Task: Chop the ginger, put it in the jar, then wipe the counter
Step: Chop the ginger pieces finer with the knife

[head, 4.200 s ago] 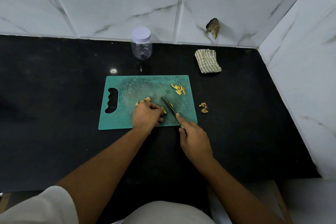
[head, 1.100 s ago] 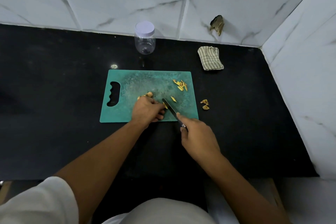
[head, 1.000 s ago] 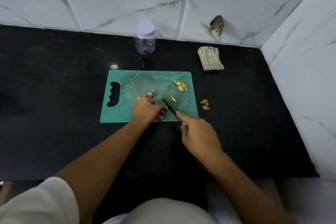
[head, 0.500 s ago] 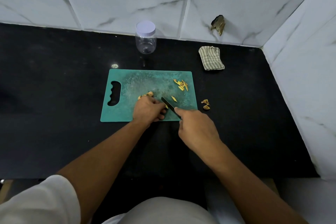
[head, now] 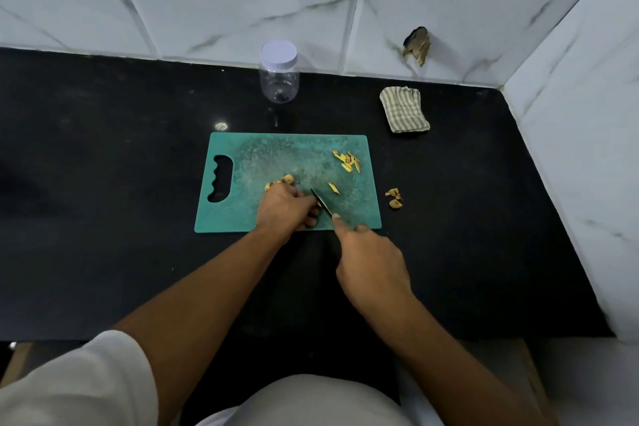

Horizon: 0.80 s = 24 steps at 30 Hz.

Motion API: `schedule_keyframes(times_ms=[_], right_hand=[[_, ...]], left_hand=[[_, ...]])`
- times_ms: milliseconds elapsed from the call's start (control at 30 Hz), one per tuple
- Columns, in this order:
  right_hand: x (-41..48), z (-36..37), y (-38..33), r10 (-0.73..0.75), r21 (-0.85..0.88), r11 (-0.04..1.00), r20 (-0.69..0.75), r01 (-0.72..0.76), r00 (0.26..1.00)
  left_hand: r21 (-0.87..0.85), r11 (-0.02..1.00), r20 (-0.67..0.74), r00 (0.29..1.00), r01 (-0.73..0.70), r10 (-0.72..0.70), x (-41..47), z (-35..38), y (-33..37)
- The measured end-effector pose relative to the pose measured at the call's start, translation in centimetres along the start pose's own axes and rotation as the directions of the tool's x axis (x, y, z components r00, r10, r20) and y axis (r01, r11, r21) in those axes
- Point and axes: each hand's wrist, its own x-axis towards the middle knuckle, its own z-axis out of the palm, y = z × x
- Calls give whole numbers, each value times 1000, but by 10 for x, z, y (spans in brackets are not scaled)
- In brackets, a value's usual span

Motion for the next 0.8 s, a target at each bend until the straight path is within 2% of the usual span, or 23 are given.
schedule_keyframes(times_ms=[400,800], right_hand=[[-5,17,-3,46,45,998,30,-48,998],[-3,33,5,63,119,991,-28,-59,998]], left_hand=[[6,1000,0,1000,0,0,4,2,-2],[-13,1000,6,1000,17,-17,6,2,-3]])
